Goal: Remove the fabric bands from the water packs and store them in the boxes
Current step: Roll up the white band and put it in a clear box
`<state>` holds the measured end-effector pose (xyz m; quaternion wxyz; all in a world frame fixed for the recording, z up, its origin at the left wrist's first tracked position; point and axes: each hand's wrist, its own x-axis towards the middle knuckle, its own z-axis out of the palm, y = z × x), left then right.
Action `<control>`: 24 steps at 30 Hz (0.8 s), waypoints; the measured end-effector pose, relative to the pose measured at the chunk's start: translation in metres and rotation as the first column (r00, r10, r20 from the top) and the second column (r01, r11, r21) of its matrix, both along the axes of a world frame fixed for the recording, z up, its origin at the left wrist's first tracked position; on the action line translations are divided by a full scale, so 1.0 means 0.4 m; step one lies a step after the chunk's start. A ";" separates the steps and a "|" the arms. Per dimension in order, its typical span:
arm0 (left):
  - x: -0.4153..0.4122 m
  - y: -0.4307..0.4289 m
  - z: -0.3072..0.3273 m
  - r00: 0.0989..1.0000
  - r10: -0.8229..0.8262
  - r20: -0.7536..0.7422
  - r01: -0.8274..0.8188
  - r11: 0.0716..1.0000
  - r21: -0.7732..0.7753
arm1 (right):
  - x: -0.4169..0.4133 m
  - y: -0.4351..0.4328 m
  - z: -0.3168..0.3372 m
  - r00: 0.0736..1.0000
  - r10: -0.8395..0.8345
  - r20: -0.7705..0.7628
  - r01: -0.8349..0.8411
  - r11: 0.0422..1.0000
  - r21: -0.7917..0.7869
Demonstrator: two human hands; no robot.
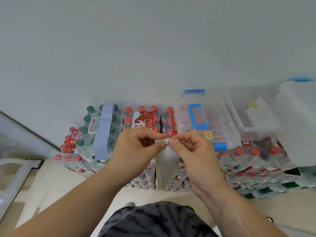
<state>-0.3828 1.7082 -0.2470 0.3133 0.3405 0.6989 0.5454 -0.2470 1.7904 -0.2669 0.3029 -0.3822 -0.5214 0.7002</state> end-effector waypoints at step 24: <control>-0.003 -0.003 -0.006 0.997 0.018 -0.072 -0.018 1.000 -0.004 | -0.020 -0.020 -0.009 1.000 0.017 -0.014 -0.016 0.999 0.037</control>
